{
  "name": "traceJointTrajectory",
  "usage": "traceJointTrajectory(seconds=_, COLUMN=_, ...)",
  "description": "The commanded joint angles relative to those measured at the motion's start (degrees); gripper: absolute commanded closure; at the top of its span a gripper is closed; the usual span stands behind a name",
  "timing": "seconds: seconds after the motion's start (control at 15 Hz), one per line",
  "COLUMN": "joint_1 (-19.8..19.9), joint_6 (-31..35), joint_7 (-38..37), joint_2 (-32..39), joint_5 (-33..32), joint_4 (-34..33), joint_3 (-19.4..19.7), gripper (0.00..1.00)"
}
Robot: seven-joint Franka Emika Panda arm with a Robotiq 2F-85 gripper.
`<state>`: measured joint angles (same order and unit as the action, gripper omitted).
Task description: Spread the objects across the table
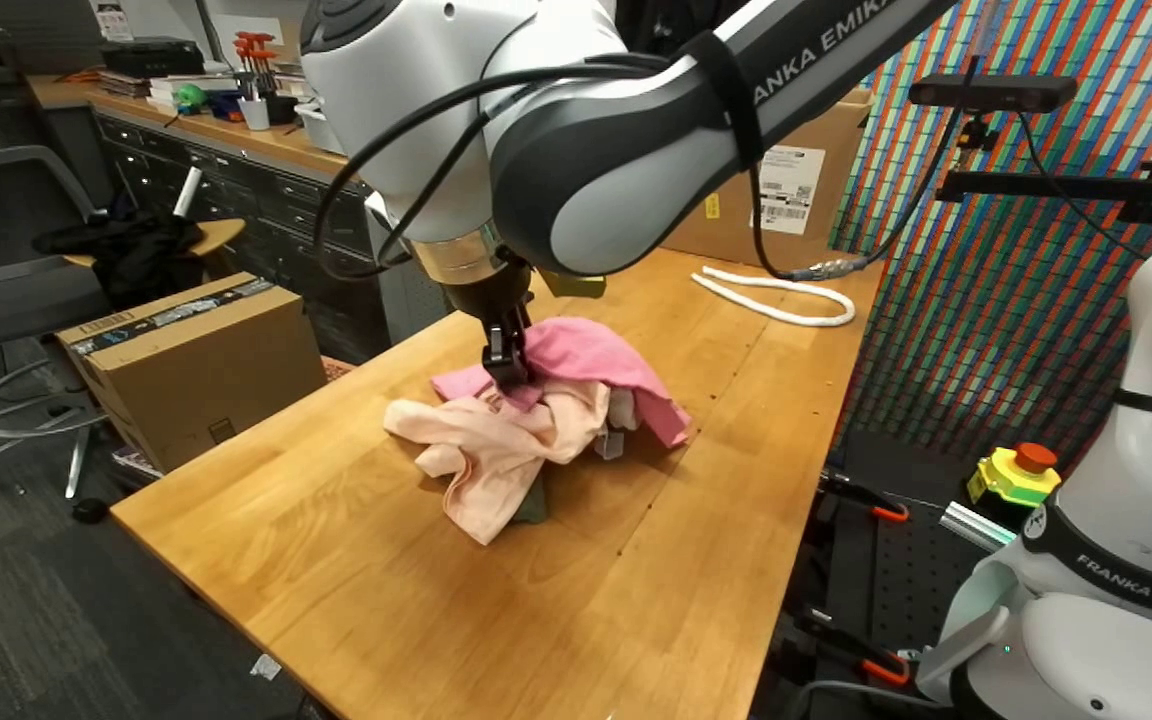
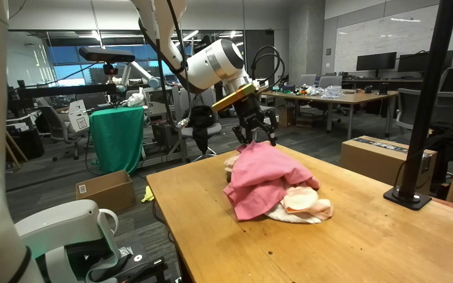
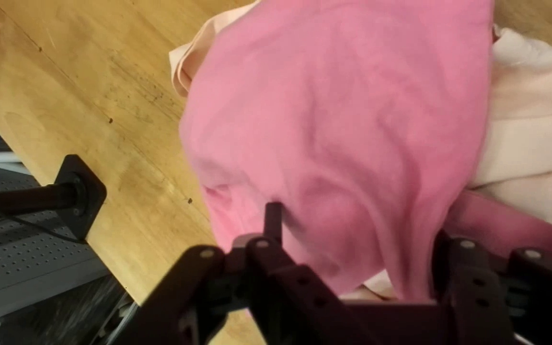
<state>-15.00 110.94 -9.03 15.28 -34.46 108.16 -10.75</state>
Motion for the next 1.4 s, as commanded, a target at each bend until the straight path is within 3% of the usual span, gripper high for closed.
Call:
traceJointTrajectory(seconds=0.0, joint_1=-1.2, joint_6=-3.1, joint_7=-0.9, joint_2=0.7, joint_5=-2.5, joint_4=-2.1, joint_3=0.9, gripper=0.65)
traceJointTrajectory(seconds=0.2, joint_1=-1.2, joint_6=-4.3, joint_7=-1.5, joint_2=0.5, joint_5=-3.9, joint_4=-2.3, joint_3=0.8, gripper=0.87)
traceJointTrajectory(seconds=0.47, joint_1=-1.2, joint_6=-5.1, joint_7=-3.9, joint_2=0.0, joint_5=-7.1, joint_4=-2.3, joint_3=1.0, gripper=0.97)
traceJointTrajectory(seconds=0.6, joint_1=-1.0, joint_6=-5.1, joint_7=-6.2, joint_2=-0.9, joint_5=-9.5, joint_4=-2.3, joint_3=1.4, gripper=0.94)
traceJointTrajectory(seconds=1.33, joint_1=5.5, joint_6=-4.7, joint_7=-18.1, joint_2=-11.9, joint_5=-16.4, joint_4=-7.4, joint_3=6.2, gripper=0.94)
